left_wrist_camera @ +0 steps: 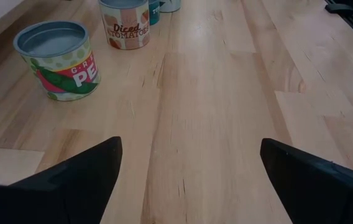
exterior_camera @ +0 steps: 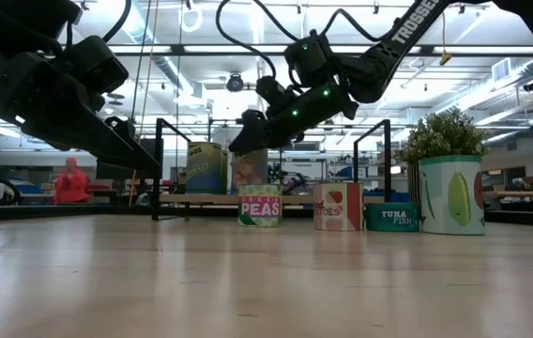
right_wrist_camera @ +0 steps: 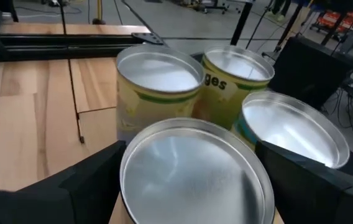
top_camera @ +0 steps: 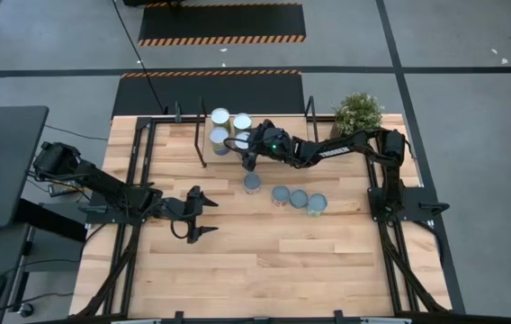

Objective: Pick and place cans onto a shelf
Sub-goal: Put the canned peaches on the shelf

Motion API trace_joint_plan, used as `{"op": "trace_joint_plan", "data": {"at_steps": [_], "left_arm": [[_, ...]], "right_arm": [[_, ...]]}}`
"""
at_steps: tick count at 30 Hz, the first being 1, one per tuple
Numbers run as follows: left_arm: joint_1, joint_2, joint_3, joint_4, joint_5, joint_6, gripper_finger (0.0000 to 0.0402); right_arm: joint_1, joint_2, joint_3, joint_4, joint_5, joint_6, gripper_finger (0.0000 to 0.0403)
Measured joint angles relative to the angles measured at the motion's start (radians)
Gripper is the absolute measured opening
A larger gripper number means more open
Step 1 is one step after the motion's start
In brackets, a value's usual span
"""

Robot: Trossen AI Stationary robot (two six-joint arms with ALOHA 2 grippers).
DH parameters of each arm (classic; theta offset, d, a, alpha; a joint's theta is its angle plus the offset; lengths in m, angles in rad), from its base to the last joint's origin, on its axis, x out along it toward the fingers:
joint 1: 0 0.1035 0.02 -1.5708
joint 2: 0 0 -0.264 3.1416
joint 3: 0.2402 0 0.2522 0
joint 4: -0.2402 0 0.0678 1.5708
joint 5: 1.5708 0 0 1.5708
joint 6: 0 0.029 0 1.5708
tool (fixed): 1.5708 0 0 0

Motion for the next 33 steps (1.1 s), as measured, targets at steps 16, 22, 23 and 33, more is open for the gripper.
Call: {"op": "trace_joint_plan", "data": {"at_steps": [16,22,23,33], "left_arm": [[0.0,0.0,0.0,0.0,0.0,0.0,0.0389],[0.0,0.0,0.0,0.0,0.0,0.0,0.0389],[0.0,0.0,0.0,0.0,0.0,0.0,0.0389],[0.0,0.0,0.0,-0.001,0.0,0.0,0.0389]], "right_arm": [[0.0,0.0,0.0,0.062,0.0,-0.019,0.0361],[0.0,0.0,0.0,0.102,0.0,-0.048,0.0361],[0.0,0.0,0.0,0.11,0.0,-0.052,0.0361],[0.003,-0.041,-0.001,0.105,0.0,-0.08,0.0361]]}}
